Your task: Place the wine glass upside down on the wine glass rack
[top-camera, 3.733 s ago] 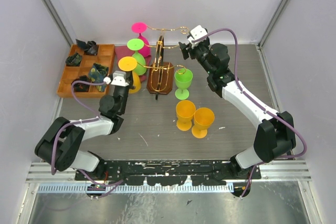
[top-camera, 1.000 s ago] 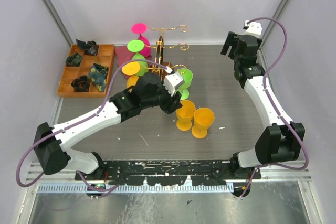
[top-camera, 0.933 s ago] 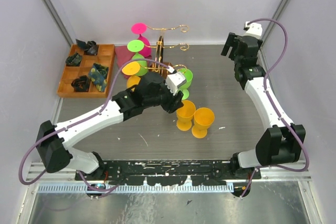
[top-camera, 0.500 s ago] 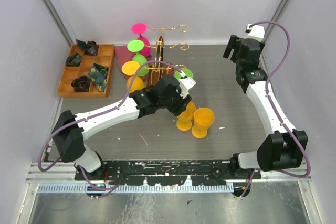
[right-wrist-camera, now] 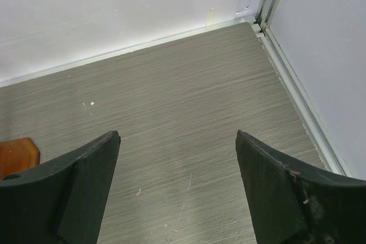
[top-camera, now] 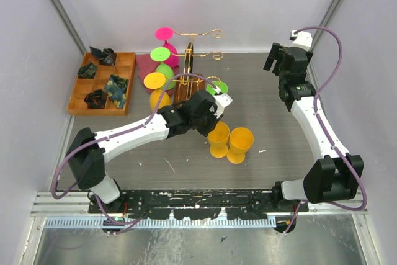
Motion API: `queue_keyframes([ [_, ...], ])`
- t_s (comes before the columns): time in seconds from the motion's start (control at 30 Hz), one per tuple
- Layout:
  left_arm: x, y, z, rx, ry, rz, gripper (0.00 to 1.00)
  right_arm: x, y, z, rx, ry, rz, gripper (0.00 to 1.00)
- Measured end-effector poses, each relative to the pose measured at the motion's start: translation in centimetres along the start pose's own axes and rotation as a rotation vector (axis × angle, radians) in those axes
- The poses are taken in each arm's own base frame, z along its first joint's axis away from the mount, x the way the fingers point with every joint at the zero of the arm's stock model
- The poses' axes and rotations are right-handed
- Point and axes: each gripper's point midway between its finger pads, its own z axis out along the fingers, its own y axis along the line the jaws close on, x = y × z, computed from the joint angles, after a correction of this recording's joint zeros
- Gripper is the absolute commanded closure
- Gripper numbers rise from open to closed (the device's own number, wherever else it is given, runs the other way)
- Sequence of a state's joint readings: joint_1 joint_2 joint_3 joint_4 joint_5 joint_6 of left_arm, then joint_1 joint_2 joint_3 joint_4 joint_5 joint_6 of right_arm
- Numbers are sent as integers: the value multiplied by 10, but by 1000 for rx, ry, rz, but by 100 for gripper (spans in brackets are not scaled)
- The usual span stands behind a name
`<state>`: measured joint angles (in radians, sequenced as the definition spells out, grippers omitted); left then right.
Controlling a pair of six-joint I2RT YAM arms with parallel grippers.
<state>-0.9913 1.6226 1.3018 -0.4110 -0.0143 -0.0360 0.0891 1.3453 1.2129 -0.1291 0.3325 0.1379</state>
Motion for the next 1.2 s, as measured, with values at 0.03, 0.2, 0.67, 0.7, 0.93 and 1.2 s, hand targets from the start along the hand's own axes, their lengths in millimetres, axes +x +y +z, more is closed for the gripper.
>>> queue_keyframes([
  [0.03,2,0,1,0,6,3,83,1,0,0,1,1,0,13],
  [0.2,5,0,1,4,21,10,100,1,-1,0,4,2,-1,13],
  [0.67,2,-3,-42,41,2,86,100,3,-1,0,6,6,-2,13],
  [0.7,1,-3,-52,43,-10,88,100,3,-1,0,5,7,-2,13],
  [0.93,-22,-3,-127,41,-222,90,100,5,0,0,-3,14,-4,11],
  [1.2,-85,-15,-161,95,-462,167,100,-2,4,-1,-16,21,6,0],
])
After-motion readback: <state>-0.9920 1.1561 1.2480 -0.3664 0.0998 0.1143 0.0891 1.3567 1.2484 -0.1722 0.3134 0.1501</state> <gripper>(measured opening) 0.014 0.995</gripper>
